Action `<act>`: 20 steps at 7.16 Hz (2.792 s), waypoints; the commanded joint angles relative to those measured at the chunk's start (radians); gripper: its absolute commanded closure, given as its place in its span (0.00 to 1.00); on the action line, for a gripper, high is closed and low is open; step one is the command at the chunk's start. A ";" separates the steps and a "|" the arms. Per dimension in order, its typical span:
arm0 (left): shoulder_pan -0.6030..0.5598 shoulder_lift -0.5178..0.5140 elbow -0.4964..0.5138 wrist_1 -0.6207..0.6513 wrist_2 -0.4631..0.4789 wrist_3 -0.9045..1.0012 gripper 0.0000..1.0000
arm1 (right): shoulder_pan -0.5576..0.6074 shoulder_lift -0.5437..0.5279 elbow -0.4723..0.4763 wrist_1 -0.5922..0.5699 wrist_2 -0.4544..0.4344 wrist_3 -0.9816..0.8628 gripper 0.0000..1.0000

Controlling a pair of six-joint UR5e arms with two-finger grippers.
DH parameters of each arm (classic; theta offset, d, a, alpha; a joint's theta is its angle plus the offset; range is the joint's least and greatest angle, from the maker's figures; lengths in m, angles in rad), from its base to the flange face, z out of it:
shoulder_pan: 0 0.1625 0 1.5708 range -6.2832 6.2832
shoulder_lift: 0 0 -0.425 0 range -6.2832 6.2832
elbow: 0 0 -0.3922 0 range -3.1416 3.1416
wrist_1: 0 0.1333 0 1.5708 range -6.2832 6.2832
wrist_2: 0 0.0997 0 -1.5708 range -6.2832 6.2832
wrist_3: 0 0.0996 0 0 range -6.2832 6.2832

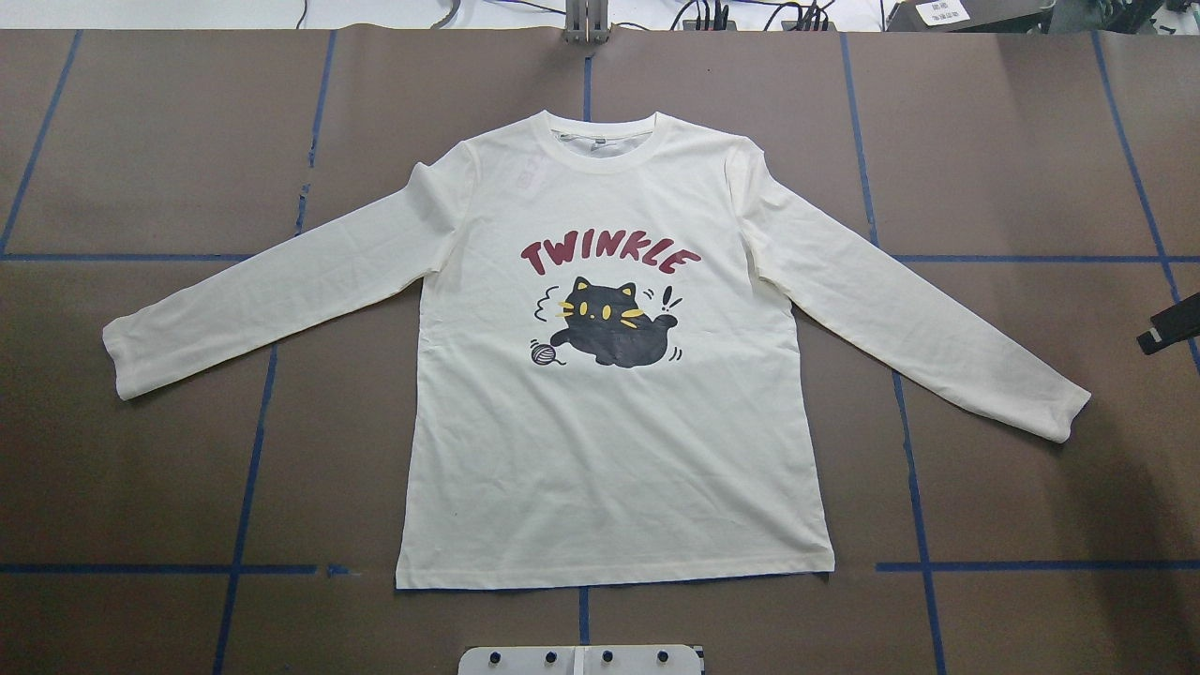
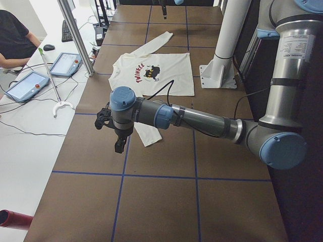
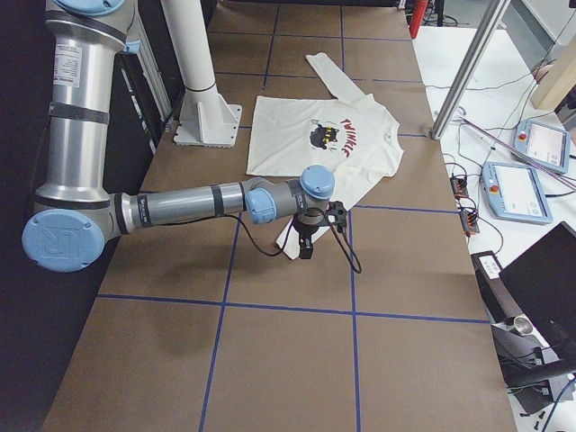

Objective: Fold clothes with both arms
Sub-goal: 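Lower the right gripper onto the sleeve cuff nearest it and grasp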

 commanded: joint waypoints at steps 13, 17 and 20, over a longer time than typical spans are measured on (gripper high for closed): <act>0.000 0.004 -0.029 0.002 -0.005 0.000 0.00 | -0.192 -0.011 -0.246 0.532 -0.087 0.533 0.35; -0.001 0.007 -0.032 0.002 -0.005 0.000 0.00 | -0.192 -0.021 -0.244 0.530 -0.089 0.535 0.43; -0.001 0.015 -0.037 0.002 -0.004 0.000 0.00 | -0.192 -0.023 -0.249 0.527 -0.089 0.535 1.00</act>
